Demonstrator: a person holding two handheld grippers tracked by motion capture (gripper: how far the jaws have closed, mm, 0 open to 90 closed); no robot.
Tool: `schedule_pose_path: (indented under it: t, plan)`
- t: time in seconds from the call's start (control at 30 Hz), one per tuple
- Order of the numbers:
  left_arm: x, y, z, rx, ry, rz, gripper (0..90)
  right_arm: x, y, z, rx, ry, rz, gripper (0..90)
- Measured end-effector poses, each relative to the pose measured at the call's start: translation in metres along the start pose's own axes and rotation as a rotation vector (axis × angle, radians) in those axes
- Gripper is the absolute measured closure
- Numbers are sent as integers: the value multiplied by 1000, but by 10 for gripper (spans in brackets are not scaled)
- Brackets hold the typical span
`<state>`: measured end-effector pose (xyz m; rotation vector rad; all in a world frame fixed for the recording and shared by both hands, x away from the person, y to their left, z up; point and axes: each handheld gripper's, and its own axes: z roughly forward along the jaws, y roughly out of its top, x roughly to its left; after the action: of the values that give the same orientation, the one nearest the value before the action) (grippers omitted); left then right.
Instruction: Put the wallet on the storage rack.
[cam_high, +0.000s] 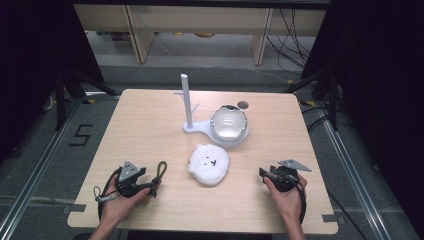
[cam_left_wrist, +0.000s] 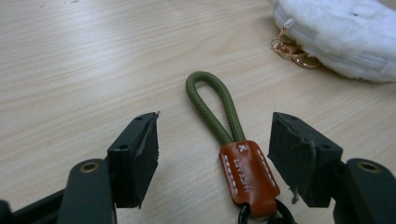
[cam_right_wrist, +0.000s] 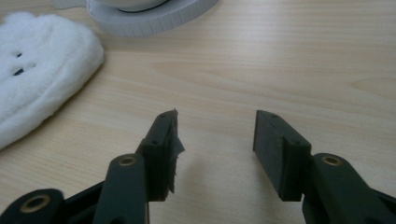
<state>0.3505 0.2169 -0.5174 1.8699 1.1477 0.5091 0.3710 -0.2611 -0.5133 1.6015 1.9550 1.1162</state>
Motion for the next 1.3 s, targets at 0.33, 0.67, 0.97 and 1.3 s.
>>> schedule_pose_path:
  t: [0.33, 0.67, 0.97, 1.3]
  plan:
    - [-5, 12, 4, 38, -24, 7, 343, 19, 29, 1, 217, 18, 103, 605]
    - [-11, 12, 7, 53, -51, 3, 347, 39, 59, 14, 331, 48, -10, 632]
    - [-9, 14, 7, 73, -52, 22, 347, 62, 75, 33, 522, 27, 17, 637]
    - [-9, 13, 8, 90, -53, 22, 346, 68, 85, 44, 609, 25, -34, 634]
